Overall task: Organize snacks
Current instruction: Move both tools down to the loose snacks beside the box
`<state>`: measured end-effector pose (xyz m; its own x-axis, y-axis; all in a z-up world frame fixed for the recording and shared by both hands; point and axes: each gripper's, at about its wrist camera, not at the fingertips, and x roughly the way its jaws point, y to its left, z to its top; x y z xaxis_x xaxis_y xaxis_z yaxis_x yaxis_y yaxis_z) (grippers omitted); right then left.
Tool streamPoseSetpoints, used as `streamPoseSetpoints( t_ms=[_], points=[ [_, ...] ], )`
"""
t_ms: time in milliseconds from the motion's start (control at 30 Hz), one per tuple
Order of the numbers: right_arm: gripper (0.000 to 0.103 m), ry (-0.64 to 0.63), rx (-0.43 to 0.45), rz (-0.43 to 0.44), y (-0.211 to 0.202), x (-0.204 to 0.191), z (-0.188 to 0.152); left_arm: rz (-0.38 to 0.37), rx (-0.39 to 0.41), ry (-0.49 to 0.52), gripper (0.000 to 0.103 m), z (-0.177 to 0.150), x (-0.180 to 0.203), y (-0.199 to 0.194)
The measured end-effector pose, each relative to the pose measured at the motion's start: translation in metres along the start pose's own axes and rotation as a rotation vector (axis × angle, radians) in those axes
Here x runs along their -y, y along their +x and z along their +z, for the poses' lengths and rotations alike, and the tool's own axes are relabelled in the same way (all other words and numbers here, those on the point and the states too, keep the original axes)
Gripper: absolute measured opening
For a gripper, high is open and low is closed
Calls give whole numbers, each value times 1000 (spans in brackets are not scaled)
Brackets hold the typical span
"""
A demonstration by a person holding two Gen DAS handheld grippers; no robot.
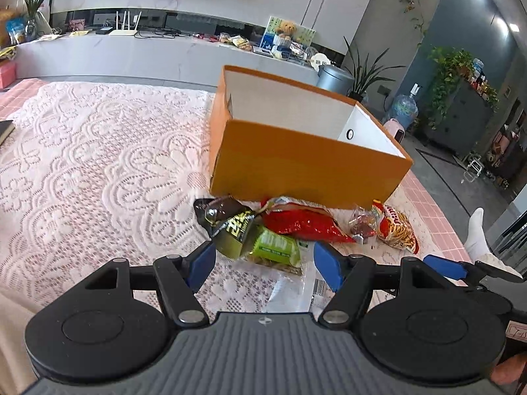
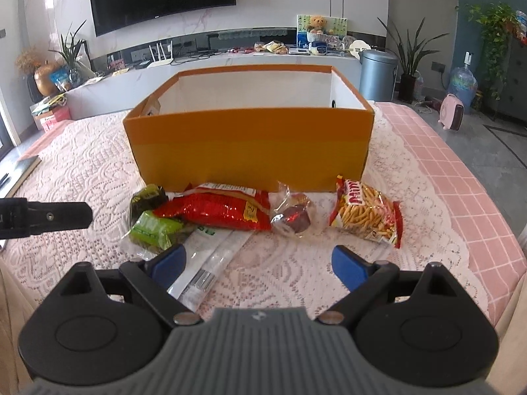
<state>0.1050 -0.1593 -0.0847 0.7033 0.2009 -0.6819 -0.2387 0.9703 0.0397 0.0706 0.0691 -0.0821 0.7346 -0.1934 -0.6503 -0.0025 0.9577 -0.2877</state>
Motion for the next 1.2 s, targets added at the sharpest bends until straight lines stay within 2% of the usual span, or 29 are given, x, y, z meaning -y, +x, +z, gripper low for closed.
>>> streamPoseSetpoints(
  t_ms=[267,400,467,600,800,900,1067,1200],
  points=[
    [86,-31,-3,-2,9,-8,-2,33,-38,-36,80,-2,-3,19],
    [85,-22,-13,28,18,-15,5,113,-64,-4,76,11,-7,25],
    [83,-26,-10,45,23,-21,10,122,-61,-5,76,15,-12,23],
    [82,-98,1,79,32,-43,20,184,-75,-37,76,24,-27,22],
    [81,-160,25,153,48,-74,37,299,-20,-66,75,38,-44,19],
    [80,-234,26,169,62,-93,45,369,-9,-34,75,45,-50,23],
    [76,-318,27,195,86,-113,51,329,0,-66,75,50,-63,27],
    [69,-333,-21,206,113,-122,55,317,-20,-69,75,47,-69,36]
  ],
)
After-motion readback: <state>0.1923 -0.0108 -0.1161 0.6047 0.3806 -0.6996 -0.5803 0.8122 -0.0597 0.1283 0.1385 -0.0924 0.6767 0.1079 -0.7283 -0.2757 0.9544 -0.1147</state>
